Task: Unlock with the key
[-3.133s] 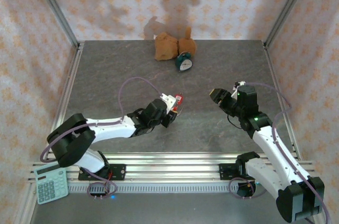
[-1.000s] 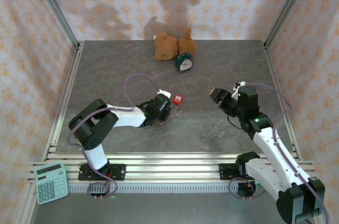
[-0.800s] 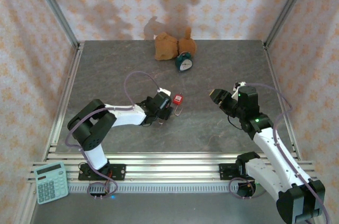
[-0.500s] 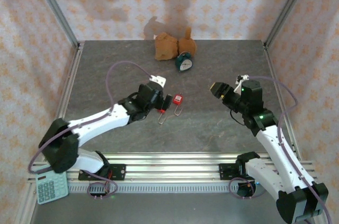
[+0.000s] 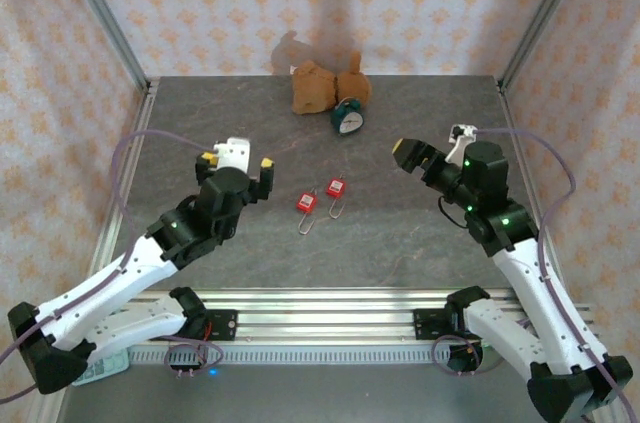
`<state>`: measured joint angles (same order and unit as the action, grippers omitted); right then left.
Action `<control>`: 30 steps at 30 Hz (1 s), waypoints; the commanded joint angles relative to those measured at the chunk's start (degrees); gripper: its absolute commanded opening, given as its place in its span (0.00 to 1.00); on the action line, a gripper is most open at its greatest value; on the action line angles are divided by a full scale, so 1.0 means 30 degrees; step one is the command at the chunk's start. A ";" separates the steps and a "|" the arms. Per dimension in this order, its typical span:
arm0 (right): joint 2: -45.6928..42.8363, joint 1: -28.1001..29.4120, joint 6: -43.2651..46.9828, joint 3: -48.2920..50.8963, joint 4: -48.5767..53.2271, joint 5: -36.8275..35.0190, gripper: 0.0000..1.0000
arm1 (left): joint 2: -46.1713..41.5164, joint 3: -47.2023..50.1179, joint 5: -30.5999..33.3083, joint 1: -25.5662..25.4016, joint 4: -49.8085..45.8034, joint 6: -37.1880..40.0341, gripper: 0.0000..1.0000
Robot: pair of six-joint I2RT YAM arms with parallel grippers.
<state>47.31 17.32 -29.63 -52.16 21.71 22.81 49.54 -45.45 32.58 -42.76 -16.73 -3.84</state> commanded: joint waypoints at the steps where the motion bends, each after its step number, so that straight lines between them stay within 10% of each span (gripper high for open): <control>1: -0.0315 0.0281 0.0581 -0.0678 -0.0301 -0.1304 0.99 | -0.0918 0.4002 0.0084 0.0033 0.2992 0.3722 1.00; 8: -0.3028 0.0503 0.1510 0.3182 -0.4516 -0.4727 0.99 | -0.2827 1.2919 0.3057 0.1784 1.8769 0.4967 1.00; 11: -0.2948 0.0591 0.3492 0.3240 -0.3717 -0.3970 0.99 | -0.1981 1.2586 0.1682 0.4297 1.8975 0.4394 1.00; 14: -0.3793 0.0685 0.3690 0.4428 -0.4634 -0.4330 0.99 | 0.1117 1.2460 -0.0625 0.7250 1.9885 0.4344 1.00; 20: -0.6631 0.0701 0.4608 0.7638 -0.5820 -0.7229 0.99 | 0.9980 1.3525 -0.1558 0.9388 3.1676 0.4668 1.00; 24: -0.7444 0.0683 0.5073 0.8627 -0.5539 -0.8774 0.99 | 1.4421 1.1718 -0.4383 1.0896 3.2557 0.4015 1.00; 30: -0.7611 0.0700 0.6204 1.0720 -0.7042 -1.0251 0.99 | 1.3196 0.9555 -0.4802 1.1915 2.7029 0.2817 1.00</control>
<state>24.84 19.09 -14.02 -23.20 4.82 -2.87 90.26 -13.87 20.95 -8.16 68.42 7.20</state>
